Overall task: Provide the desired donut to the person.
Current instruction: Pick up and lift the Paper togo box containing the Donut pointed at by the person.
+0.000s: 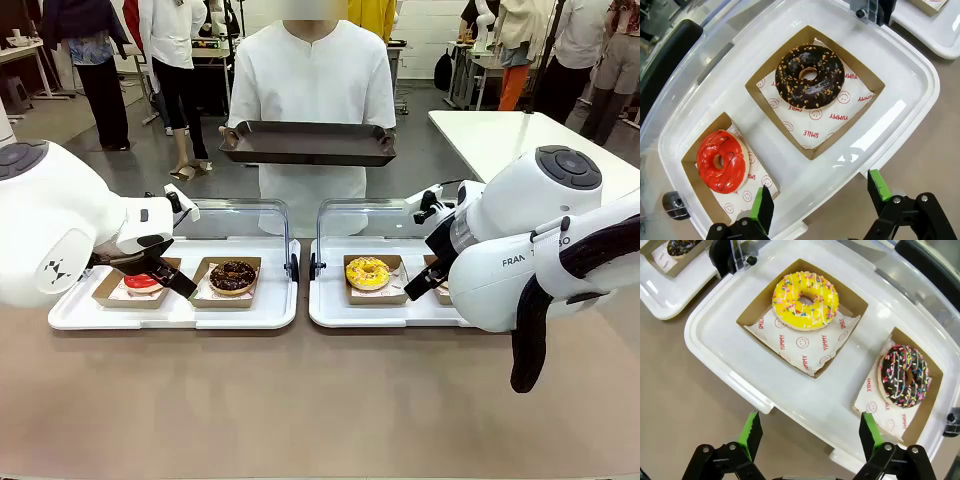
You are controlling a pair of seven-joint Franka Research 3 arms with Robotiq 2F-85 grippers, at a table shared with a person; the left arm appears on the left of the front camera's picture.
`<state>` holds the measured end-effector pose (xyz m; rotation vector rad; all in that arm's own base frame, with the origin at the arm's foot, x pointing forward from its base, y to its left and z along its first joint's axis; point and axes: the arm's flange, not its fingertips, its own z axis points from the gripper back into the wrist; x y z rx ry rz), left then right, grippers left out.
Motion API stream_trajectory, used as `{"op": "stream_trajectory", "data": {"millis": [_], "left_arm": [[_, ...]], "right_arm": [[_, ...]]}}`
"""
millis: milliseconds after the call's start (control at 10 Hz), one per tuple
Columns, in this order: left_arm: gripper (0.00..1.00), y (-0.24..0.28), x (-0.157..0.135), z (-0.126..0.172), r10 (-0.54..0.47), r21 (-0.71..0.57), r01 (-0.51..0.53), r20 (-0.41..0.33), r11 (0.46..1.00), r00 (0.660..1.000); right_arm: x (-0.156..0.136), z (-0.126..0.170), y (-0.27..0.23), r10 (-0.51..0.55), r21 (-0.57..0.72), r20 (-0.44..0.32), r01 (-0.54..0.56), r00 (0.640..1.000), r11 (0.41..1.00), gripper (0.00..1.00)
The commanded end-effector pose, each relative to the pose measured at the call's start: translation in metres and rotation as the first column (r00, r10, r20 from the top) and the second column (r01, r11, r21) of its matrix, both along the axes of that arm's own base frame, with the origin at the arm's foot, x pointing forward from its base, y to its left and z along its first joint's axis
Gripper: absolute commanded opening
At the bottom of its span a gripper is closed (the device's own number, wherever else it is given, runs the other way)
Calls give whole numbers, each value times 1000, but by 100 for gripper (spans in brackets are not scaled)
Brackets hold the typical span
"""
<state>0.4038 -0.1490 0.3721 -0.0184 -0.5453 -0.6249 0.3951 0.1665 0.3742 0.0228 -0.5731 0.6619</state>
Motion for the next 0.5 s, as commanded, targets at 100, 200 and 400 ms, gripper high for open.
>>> {"op": "stream_trajectory", "data": {"millis": [100, 200, 400], "left_arm": [[100, 0, 0, 0, 0, 0, 0, 0, 1000, 1000], [100, 0, 0, 0, 0, 0, 0, 0, 1000, 1000], [100, 0, 0, 0, 0, 0, 0, 0, 1000, 1000]], "right_arm": [[0, 0, 0, 0, 0, 0, 0, 1000, 1000, 100], [0, 0, 0, 0, 0, 0, 0, 1000, 1000, 100], [0, 0, 0, 0, 0, 0, 0, 1000, 1000, 100]]}}
